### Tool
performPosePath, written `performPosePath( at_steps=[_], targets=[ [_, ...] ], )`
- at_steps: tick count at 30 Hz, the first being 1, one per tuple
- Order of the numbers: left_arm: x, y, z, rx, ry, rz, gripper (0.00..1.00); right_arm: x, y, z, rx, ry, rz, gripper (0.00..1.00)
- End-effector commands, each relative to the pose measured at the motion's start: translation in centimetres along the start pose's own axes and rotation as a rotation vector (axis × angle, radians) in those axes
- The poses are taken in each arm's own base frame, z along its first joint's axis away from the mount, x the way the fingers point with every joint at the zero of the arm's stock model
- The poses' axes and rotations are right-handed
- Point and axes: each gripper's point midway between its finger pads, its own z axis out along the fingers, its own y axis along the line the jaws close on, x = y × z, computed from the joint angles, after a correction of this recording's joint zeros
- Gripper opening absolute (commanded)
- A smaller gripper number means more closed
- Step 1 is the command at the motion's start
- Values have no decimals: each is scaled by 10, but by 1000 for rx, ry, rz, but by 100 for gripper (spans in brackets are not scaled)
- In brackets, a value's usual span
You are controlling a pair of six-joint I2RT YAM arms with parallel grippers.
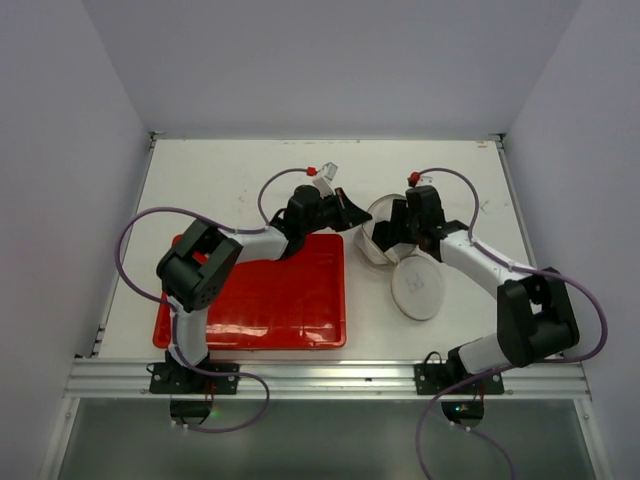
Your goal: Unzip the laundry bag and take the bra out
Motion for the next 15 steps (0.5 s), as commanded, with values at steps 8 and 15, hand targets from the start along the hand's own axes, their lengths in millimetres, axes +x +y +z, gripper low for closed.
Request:
performPosePath(
  at_steps=[8,15],
  targets=[
    [-13,1,5,-16,-20,57,0,-21,26,-26,-139,-25,-76,61],
    [-6,10,7,-30,-6,42,0,-5,46,-1,-213,-3,-68,56]
  ],
)
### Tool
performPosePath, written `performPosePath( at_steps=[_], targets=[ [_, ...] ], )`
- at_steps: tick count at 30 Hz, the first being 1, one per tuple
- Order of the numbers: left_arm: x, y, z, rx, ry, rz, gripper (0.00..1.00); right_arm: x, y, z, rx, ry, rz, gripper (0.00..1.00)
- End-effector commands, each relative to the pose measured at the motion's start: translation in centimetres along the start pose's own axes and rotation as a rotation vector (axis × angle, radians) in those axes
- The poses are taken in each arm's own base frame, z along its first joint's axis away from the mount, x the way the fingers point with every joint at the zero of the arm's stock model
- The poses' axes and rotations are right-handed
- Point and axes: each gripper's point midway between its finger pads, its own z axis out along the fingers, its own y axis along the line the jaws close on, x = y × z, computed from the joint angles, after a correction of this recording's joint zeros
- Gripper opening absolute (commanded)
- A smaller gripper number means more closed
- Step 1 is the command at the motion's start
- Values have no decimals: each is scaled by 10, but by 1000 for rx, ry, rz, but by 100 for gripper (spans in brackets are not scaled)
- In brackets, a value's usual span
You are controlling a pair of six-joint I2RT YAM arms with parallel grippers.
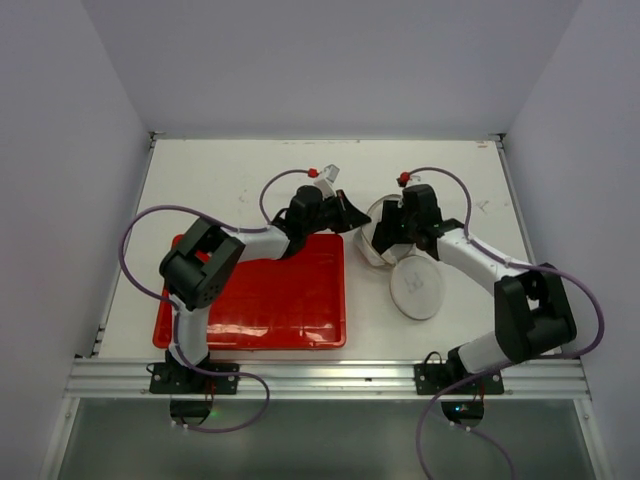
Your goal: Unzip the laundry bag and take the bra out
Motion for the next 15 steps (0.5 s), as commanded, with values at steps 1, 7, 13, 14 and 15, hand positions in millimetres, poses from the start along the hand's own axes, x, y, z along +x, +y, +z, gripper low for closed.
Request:
performPosePath(
  at_steps=[1,7,13,14,15],
  targets=[
    [-13,-1,4,0,-32,31,0,-5,22,9,-86,-32,-12,55],
    [-20,2,0,-41,-55,41,0,16,0,23,39,27,-5,57],
    [-24,6,-2,-70,-67,49,0,29,-23,23,208,95,-60,61],
    [-25,5,-2,-70,-69,43,0,26,-20,24,215,98,-69,61],
    [-25,4,-3,-67,-76,39,0,28,-18,26,223,102,-72,61]
  ],
)
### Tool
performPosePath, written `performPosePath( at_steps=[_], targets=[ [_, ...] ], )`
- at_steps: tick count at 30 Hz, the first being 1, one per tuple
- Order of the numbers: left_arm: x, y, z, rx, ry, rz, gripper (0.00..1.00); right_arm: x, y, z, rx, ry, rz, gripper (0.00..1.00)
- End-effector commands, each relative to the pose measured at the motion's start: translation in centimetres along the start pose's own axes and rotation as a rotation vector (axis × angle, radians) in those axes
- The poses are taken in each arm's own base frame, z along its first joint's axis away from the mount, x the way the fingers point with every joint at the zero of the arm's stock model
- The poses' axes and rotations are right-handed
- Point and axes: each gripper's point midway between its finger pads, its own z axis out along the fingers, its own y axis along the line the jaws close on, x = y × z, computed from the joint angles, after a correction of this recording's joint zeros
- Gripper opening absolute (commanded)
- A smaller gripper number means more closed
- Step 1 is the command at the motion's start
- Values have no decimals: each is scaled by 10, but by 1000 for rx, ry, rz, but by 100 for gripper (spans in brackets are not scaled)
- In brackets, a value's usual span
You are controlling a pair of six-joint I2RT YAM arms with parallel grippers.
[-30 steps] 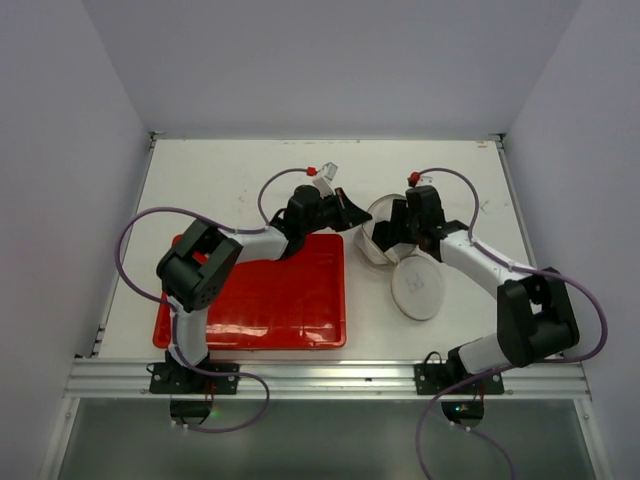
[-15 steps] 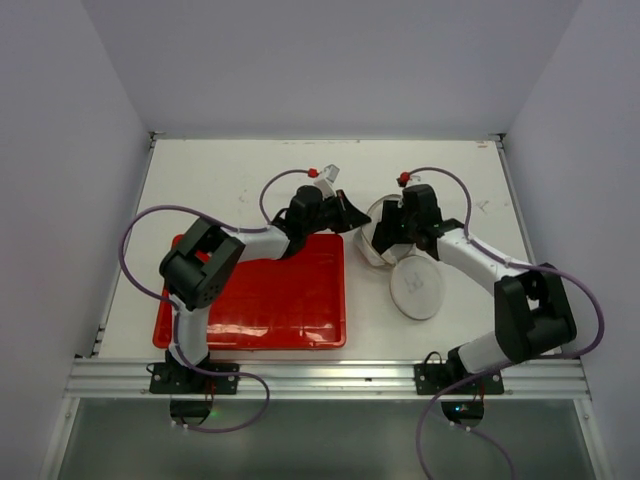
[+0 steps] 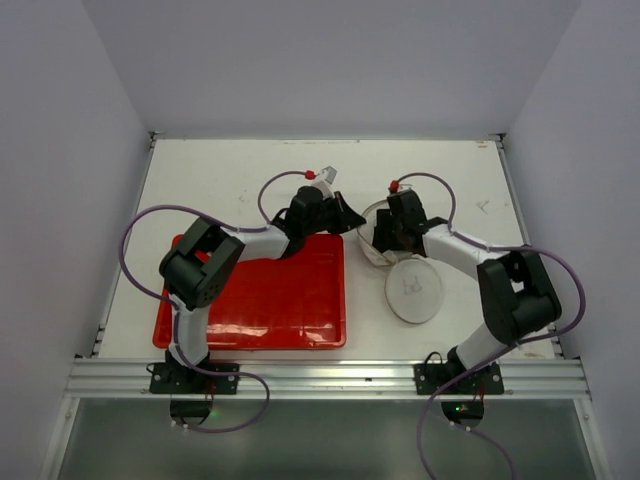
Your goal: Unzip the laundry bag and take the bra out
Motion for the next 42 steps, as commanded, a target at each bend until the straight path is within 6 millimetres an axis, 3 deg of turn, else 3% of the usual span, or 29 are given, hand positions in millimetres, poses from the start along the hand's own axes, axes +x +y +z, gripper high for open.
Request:
performPosePath(
  at_steps=[1,5,7,8,9,11,16,17,21,29,33,39,42],
  targets=[
    [-26,-15,-4,20,-77,29,0,-4,-5,5,105,11,-27,61],
    [-26,-15,-3,14,-73,24,0,3,-4,18,105,28,-25,56],
    [-26,-14,-3,10,-74,23,0,6,-5,22,112,38,-31,45],
    [-26,-13,-3,8,-73,23,0,4,-4,22,108,27,-31,38],
    [-25,-13,-3,6,-73,21,0,3,-4,22,107,25,-33,22],
    [-26,-12,-3,6,-74,17,0,-5,-4,17,104,-2,-35,1],
    [-28,-12,-3,-3,-77,19,0,-42,7,-19,31,-123,-44,0],
    [-28,-12,-3,-7,-75,19,0,-61,15,-40,-20,-201,-32,0],
    [-30,-11,-3,-10,-78,20,0,-84,26,-83,-131,-348,-21,0],
    [-29,-12,-1,0,-75,11,0,-84,31,-98,-194,-371,-27,0],
    [-27,-8,-1,-14,-67,12,0,-93,37,-116,-240,-420,-39,0],
    [-26,-7,1,-9,-60,10,0,-129,34,-153,-228,-538,-36,0],
    [-26,-7,3,-9,-59,12,0,-162,29,-188,-204,-648,-14,0]
  ],
)
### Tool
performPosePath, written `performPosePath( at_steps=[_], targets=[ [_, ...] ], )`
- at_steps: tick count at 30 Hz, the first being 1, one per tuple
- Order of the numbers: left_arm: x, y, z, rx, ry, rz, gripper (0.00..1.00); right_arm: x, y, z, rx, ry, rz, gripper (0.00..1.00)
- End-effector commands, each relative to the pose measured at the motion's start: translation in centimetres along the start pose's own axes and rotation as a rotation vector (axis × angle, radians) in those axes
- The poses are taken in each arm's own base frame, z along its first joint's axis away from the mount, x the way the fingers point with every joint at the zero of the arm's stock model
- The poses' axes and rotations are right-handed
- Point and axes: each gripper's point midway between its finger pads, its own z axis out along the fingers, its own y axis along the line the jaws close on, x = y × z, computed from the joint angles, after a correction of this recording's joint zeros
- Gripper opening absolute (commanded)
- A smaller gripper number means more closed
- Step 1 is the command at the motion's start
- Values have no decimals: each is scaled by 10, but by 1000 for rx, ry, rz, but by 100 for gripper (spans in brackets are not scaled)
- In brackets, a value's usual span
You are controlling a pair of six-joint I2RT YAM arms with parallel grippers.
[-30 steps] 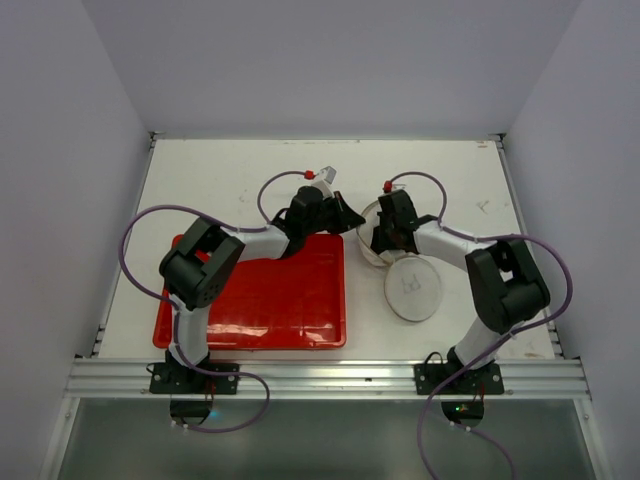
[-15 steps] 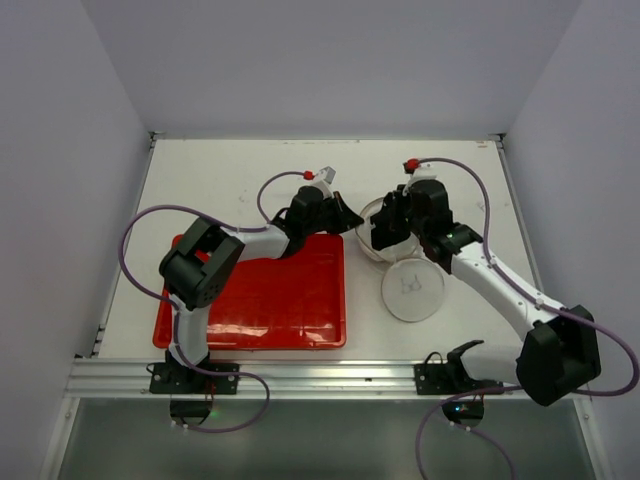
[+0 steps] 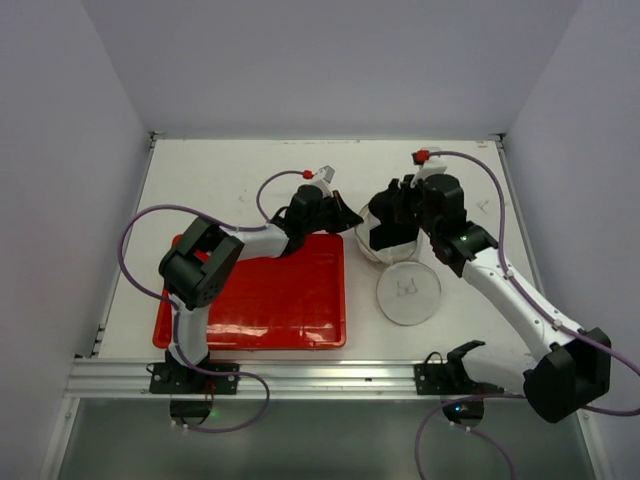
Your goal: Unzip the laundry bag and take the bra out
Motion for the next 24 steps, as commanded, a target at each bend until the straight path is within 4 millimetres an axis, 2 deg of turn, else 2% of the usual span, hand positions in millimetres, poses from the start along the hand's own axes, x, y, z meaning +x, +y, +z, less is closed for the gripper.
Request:
performPosePath(
  at_steps=[1,2,5,11,18,19,20,21,24],
  targets=[
    [-23,-17,3,42,-51,21,0,-81,3,-28,13,-208,-13,0],
    [-24,-18,4,48,-50,22,0,-99,5,-34,18,-243,-13,0],
    [-26,-22,6,63,-51,20,0,-114,5,-38,27,-255,-28,0],
    [-31,-23,18,88,-39,13,0,-157,13,-56,11,-344,-25,0],
    [-40,-36,32,141,-29,7,0,-184,15,-89,2,-413,-19,0],
    [-41,-41,34,159,-24,10,4,-186,16,-92,0,-418,-19,0],
    [-43,-45,33,173,-24,11,21,-187,16,-95,-4,-423,-22,0],
    [-44,-48,33,182,-24,13,28,-188,16,-101,-4,-427,-22,0],
    [-48,-59,26,199,-33,28,31,-193,19,-108,-19,-423,-42,0]
  ],
)
